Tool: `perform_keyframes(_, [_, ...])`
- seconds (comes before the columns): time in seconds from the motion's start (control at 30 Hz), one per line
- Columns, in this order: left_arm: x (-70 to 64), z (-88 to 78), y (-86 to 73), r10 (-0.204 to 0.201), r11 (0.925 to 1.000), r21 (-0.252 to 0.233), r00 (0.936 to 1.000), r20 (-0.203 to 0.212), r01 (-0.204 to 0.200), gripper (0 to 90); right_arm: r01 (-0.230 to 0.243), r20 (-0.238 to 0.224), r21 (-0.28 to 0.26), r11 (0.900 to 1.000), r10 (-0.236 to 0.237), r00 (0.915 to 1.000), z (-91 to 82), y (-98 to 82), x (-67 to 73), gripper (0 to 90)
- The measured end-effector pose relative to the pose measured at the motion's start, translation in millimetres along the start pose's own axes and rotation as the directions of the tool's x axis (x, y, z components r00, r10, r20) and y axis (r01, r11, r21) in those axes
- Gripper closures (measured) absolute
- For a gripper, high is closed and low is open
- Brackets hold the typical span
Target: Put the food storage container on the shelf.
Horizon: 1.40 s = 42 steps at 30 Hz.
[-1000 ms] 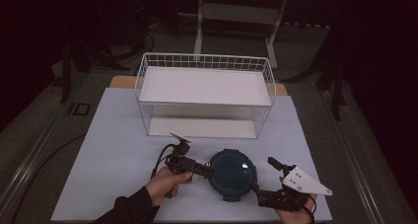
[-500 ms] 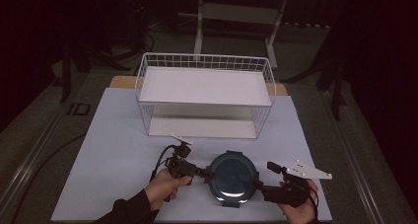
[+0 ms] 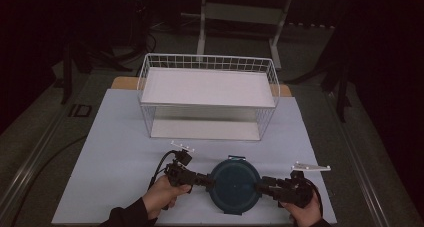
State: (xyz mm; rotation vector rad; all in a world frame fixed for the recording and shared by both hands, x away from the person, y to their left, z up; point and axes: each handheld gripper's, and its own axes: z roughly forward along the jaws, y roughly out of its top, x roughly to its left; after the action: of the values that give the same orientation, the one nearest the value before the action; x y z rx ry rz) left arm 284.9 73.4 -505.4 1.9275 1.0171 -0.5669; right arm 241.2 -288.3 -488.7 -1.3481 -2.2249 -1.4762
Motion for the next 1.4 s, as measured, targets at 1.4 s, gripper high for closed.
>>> perform_keyframes(1.4, [-15.8,-48.5,7.7,0.106,0.9746,-0.185,0.9872,-0.119,-0.127,56.3,-0.013,-0.101,-0.035,0.999,0.01,0.9948,19.9,38.4,9.4,56.7])
